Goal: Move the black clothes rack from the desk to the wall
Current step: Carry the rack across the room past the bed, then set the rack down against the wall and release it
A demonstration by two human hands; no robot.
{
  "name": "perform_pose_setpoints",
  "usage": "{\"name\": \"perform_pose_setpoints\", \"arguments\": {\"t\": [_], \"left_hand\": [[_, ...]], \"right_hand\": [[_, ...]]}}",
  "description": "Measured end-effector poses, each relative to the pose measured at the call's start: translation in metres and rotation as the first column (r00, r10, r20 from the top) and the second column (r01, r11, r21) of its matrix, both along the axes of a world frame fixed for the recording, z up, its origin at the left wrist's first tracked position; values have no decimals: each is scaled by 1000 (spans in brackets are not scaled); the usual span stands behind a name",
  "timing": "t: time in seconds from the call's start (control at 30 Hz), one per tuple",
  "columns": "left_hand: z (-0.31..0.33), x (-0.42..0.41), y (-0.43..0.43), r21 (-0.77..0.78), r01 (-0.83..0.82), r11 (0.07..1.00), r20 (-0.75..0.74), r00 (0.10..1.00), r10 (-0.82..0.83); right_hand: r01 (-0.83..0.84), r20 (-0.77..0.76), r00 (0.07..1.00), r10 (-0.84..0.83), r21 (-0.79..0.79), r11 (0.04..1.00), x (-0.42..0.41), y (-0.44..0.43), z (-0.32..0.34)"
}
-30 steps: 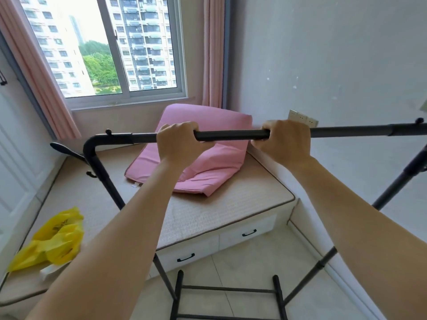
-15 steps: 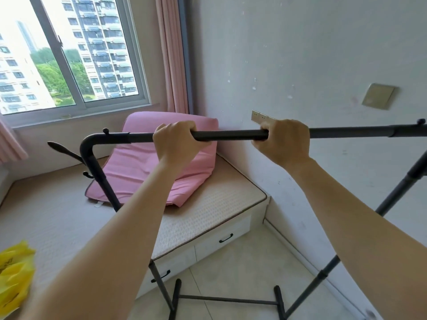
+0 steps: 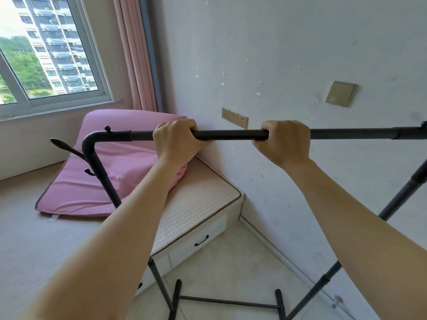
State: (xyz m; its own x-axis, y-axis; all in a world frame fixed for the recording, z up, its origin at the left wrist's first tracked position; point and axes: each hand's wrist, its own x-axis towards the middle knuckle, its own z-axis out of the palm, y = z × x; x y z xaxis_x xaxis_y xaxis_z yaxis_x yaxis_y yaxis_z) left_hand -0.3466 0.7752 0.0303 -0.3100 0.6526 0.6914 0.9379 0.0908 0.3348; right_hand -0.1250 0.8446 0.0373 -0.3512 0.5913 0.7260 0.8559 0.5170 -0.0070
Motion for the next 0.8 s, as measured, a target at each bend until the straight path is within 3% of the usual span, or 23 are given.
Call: {"name": "perform_pose_setpoints", "arguments": {"t": [0.33, 0.8], "left_hand": [[10, 9, 73, -16, 93, 996, 5, 996, -93], [3, -8, 197, -79, 359, 930, 54, 933, -356]], "right_hand": [[139, -5, 990, -139, -9, 990, 13, 42, 6], [386, -11, 922, -386, -20, 922, 1, 107, 0]]}}
